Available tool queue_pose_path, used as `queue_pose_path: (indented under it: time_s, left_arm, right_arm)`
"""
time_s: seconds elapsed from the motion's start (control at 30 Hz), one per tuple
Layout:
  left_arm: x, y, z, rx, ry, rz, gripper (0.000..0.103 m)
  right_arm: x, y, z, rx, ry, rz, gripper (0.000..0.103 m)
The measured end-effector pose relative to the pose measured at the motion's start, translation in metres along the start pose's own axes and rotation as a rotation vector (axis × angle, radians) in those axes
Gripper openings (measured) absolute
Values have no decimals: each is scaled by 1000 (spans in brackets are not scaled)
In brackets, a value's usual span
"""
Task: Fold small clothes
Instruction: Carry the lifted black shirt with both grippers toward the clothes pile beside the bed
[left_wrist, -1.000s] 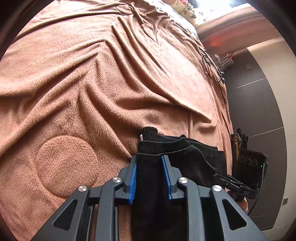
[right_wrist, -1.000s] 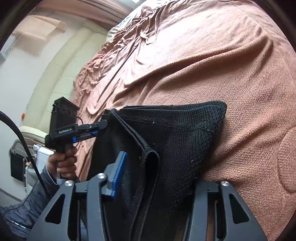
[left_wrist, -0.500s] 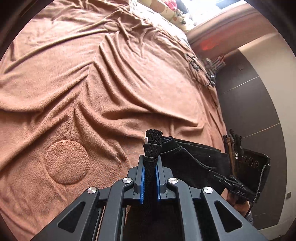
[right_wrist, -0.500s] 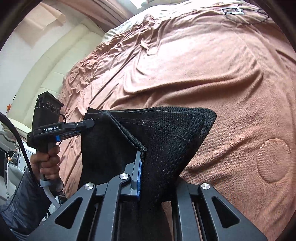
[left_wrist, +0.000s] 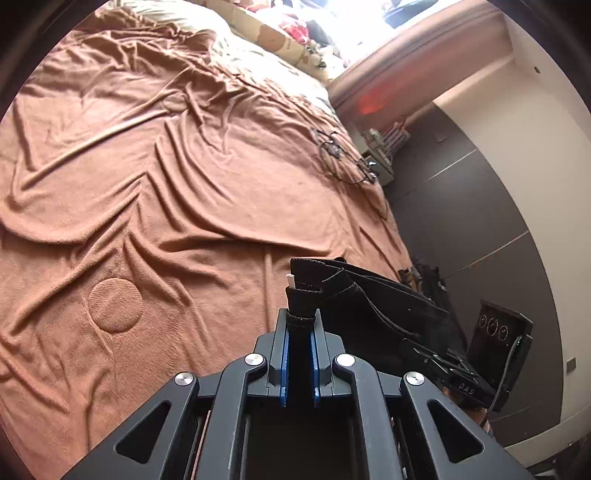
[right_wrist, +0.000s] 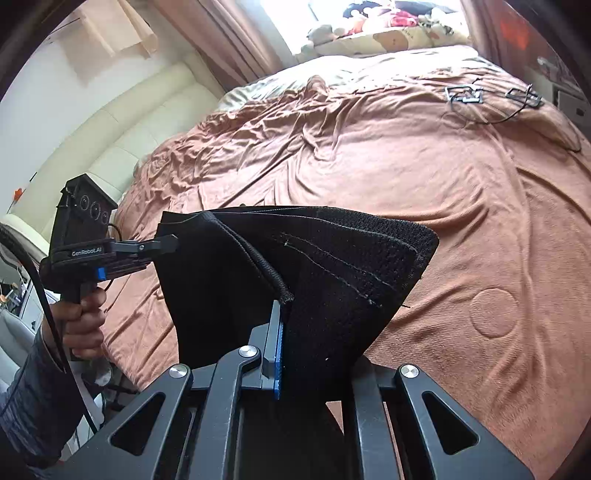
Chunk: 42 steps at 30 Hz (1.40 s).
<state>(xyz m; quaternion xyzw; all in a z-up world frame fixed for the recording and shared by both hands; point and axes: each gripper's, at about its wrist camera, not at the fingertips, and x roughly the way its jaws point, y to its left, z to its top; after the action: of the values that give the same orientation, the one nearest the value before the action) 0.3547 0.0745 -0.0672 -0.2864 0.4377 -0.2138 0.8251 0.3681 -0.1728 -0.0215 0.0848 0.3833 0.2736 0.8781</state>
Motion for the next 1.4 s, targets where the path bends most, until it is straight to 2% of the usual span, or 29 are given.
queue_pose_path:
  time_s: [0.4, 0.63, 1.07, 1.4]
  left_arm:
    - [-55, -67, -20, 87, -73, -49, 9]
    - [-69, -120, -27, 152, -98, -109, 9]
    - [-46, -263, -34, 313, -79, -238, 8]
    - [-2, -363, -41, 420, -29, -300, 8]
  right_arm:
    - [-96, 36, -36, -64, -114, -38, 6]
    - [-165, 52, -51, -121, -201, -87, 6]
    - [-318, 17, -82, -113, -377, -225, 6]
    - [-391, 2, -116, -121, -431, -342, 5]
